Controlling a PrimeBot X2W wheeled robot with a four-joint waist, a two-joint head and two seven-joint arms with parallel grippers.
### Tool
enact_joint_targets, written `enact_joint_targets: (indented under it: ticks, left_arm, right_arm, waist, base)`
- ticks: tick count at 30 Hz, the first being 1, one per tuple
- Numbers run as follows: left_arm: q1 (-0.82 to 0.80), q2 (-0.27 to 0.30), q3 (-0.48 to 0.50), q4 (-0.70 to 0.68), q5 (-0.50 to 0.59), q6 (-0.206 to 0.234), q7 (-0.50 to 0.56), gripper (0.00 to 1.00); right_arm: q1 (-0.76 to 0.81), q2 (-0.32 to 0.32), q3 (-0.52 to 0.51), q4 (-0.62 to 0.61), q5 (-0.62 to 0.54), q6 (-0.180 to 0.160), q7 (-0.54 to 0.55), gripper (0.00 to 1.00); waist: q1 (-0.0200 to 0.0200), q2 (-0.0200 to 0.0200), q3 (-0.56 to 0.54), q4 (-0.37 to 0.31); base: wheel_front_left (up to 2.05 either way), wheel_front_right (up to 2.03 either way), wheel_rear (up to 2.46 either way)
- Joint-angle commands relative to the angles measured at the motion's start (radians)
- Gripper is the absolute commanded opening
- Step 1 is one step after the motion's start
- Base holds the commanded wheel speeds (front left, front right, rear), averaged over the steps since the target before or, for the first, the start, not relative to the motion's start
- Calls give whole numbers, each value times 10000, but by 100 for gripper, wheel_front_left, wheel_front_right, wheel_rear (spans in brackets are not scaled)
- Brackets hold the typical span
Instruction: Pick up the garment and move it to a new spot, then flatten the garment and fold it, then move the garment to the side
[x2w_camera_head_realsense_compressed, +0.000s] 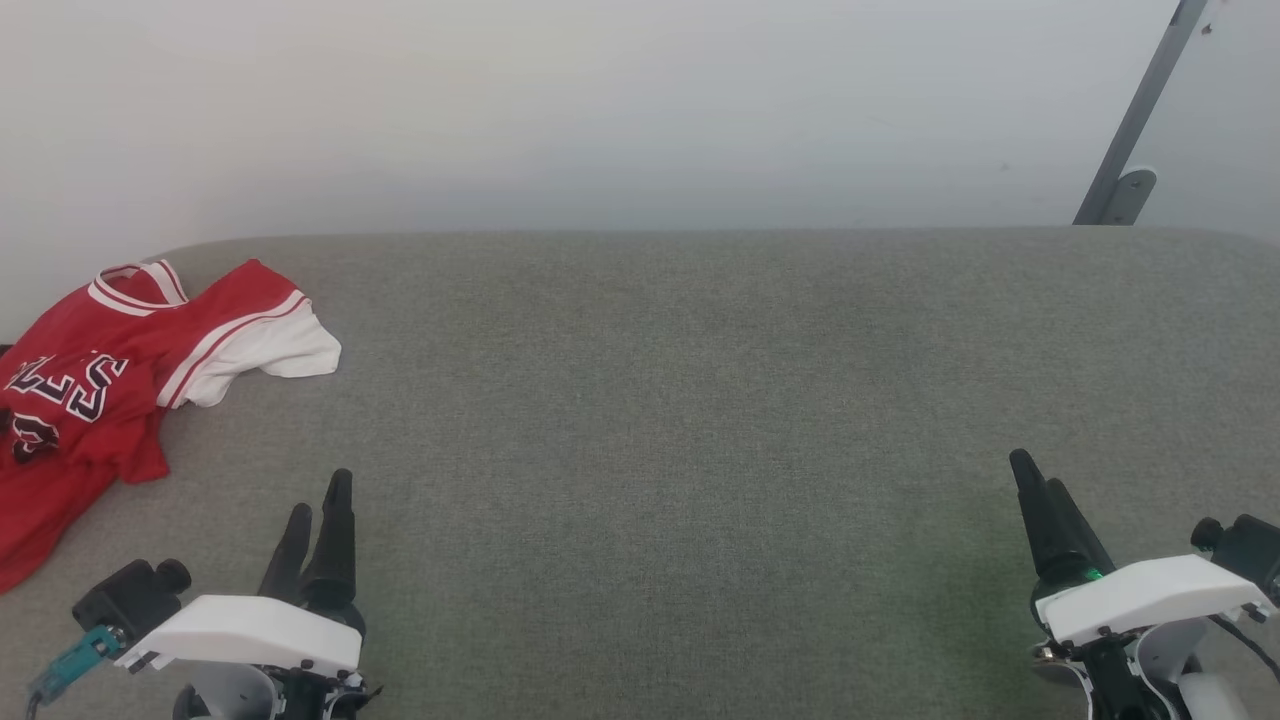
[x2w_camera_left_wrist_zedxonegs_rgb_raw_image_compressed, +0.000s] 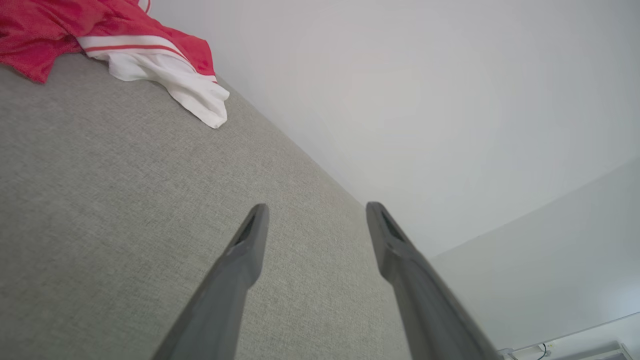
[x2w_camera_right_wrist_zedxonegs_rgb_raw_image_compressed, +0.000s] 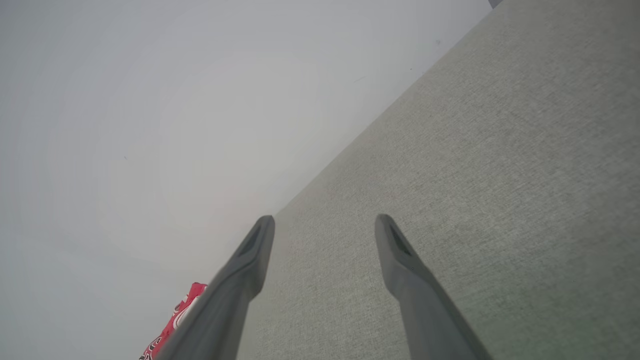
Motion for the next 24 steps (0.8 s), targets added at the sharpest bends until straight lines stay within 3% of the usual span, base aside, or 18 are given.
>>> enact_joint_targets:
  ticks: [1, 24]
  left_arm:
    - [-69, 82, 29, -127, 232, -46, -86, 100]
    - [100, 101, 111, -262, 2680, -177, -745, 100]
  right_arm:
    - [-253, -83, 9, -123, -235, 2, -73, 100]
    - [-226, -279, 88, -241, -2367, 2, -435, 100]
  waist:
    - [0, 0, -3, -1]
    - [0, 0, -33, -9]
  base:
    - [0, 0, 0]
    - [0, 0, 0]
